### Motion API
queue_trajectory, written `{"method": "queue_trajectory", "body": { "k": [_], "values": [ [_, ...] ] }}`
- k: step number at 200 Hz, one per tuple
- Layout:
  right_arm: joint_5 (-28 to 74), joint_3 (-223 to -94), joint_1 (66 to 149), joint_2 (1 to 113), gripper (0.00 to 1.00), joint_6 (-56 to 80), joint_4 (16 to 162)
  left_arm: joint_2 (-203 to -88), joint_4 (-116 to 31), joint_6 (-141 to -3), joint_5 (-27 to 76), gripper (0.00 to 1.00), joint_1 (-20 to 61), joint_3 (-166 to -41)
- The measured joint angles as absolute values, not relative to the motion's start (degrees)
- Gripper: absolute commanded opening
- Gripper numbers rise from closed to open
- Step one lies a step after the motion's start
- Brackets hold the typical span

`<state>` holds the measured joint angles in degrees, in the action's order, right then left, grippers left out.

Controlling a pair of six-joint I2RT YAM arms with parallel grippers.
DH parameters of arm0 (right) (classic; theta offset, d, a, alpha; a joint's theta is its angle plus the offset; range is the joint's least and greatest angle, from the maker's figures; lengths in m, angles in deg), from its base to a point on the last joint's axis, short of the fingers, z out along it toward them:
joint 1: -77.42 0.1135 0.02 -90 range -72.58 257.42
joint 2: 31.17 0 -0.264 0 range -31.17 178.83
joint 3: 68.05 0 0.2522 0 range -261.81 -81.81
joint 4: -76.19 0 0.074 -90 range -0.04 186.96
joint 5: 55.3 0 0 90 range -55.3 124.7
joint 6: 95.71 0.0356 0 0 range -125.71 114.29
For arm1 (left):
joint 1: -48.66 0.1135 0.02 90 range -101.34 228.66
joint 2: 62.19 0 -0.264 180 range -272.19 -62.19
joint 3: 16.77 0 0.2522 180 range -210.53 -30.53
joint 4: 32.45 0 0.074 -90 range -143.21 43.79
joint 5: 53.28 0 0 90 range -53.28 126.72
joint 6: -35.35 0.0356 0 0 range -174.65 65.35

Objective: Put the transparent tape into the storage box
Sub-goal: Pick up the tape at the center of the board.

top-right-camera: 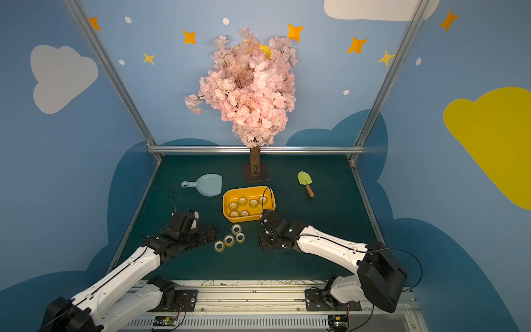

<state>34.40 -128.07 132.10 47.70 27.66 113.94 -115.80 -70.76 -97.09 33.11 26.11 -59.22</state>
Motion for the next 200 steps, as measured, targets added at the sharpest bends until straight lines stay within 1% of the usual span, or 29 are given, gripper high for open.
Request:
{"method": "queue_trajectory", "body": {
  "k": [19,65,121,159,200],
  "values": [
    [33.55,-127.59,132.49,52.00,0.49,29.49,111.15,-115.01,-71.29,-97.06,34.22,1.00,26.11,-58.91],
    [32.13,-130.59,133.98,61.53,0.49,32.75,107.23,-112.80,-71.20,-97.13,35.16,1.00,26.55,-56.62],
    [33.12,-139.83,134.26,65.71,0.50,33.95,107.06,-118.95,-70.46,-96.19,34.03,1.00,26.96,-58.25],
    [33.95,-145.52,134.26,69.79,0.49,33.86,108.37,-119.27,-69.10,-96.21,32.93,1.00,27.10,-58.19],
    [34.14,-148.14,134.26,74.84,0.48,33.91,110.12,-118.46,-69.02,-96.08,32.43,1.00,27.29,-57.95]
  ]
}}
